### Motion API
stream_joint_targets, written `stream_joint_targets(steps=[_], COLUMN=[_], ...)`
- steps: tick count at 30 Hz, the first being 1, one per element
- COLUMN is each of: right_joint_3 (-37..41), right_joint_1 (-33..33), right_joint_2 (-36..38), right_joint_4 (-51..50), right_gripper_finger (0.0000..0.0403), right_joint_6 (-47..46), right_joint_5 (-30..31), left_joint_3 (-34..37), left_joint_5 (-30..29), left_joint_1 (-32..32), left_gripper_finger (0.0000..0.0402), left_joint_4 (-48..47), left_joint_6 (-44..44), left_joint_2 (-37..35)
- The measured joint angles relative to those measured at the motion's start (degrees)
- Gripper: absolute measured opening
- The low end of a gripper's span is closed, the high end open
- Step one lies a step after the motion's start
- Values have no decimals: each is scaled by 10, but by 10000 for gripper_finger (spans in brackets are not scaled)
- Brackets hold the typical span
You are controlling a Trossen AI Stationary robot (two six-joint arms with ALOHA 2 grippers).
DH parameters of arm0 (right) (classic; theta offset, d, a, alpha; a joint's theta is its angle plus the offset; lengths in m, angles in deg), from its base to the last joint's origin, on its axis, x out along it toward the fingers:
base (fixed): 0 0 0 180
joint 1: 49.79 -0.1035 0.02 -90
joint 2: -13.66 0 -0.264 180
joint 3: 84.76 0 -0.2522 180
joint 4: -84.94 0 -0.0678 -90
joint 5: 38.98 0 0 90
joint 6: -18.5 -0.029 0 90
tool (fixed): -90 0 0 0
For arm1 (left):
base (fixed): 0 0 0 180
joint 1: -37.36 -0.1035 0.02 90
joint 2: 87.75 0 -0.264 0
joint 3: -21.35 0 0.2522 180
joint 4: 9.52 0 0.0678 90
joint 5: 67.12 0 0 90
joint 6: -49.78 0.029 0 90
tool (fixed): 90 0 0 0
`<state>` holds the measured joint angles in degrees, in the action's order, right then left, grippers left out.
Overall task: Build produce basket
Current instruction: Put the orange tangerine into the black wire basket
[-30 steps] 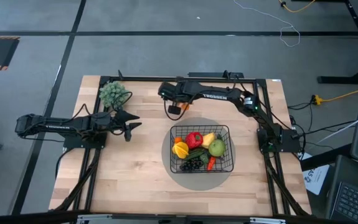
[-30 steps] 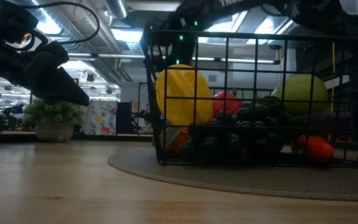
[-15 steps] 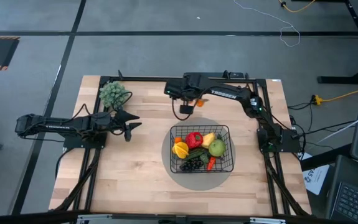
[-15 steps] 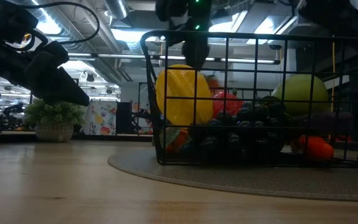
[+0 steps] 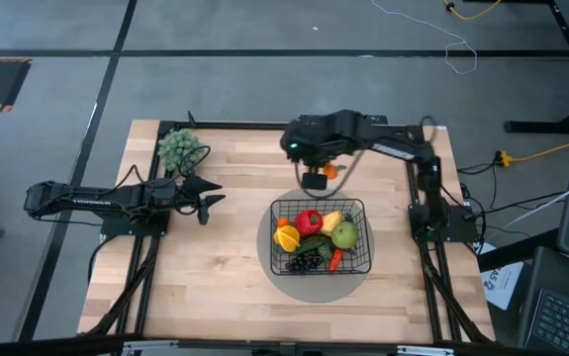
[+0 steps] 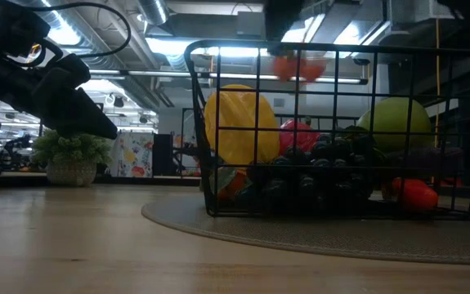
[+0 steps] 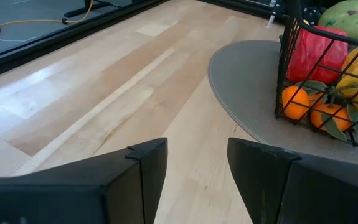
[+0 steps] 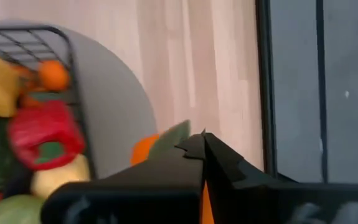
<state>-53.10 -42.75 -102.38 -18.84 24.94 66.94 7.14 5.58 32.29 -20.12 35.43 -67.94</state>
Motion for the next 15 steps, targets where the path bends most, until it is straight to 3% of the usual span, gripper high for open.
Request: stream_joint_targets(steps=[15], right_joint_3=[0], right_joint_1=[-78], right_joint_2=[183], right_joint_4=[0], right_gripper_finger=[0], right_joint_6=[-62], right_joint_5=[-134], left_joint_3=[0], left_joint_5=[0], left_joint_1=[0], left_gripper_finger=[157], left_joint_4=[0], left_joint_6=[0], left_joint_2=[0])
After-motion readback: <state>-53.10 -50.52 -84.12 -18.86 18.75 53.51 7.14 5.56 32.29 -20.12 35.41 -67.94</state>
